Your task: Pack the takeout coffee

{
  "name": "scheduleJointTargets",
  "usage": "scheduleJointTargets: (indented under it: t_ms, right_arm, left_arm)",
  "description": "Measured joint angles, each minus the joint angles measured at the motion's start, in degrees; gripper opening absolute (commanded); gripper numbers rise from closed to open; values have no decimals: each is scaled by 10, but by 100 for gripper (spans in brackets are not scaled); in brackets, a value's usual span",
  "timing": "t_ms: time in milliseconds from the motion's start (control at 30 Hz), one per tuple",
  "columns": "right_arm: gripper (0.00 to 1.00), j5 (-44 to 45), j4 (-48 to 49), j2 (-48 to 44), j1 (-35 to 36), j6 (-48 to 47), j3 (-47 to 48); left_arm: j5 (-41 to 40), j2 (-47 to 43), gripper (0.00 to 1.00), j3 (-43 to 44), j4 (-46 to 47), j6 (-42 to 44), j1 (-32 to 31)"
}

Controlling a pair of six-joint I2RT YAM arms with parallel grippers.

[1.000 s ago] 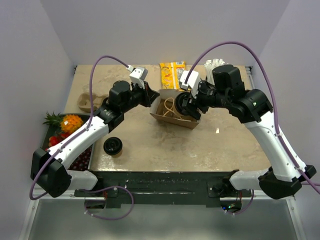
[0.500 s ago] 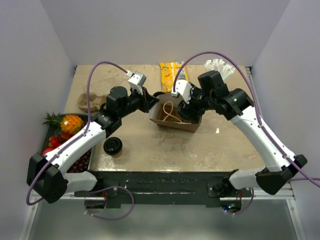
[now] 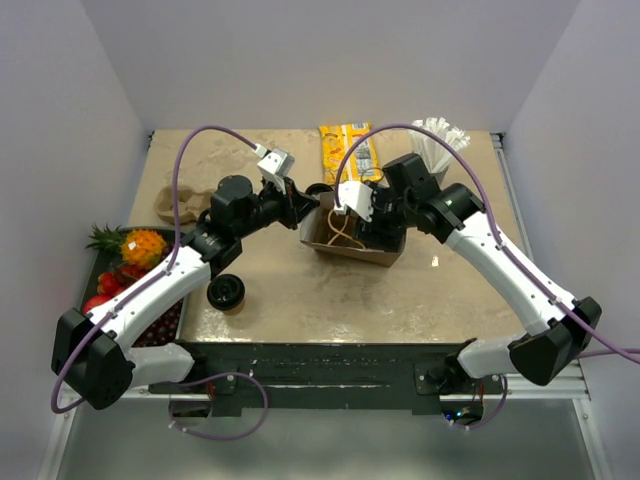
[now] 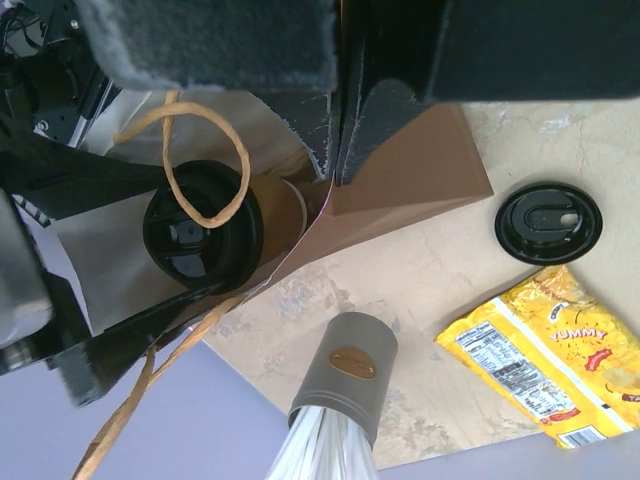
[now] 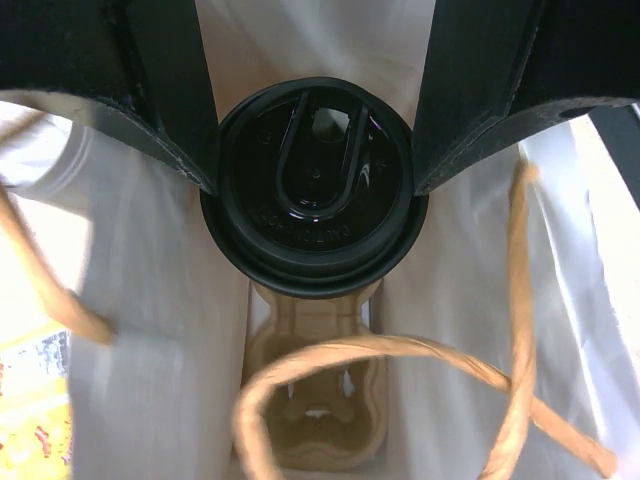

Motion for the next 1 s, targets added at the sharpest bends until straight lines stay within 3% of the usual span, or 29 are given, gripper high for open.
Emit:
scheduleJointTargets:
  t_ms: [300,667,1000]
  right_arm:
    - [28,-1,21,14,0,-33,-42]
    - [27,-49,40,59,-58,-6,-49]
    - [27,-76,68,67,-63,-2,-79]
  left_arm:
    - [6,-2,0,0,0,10,0]
    - [7,-2,0,0,0,14,0]
    - [7,3,0,0,1,14,15]
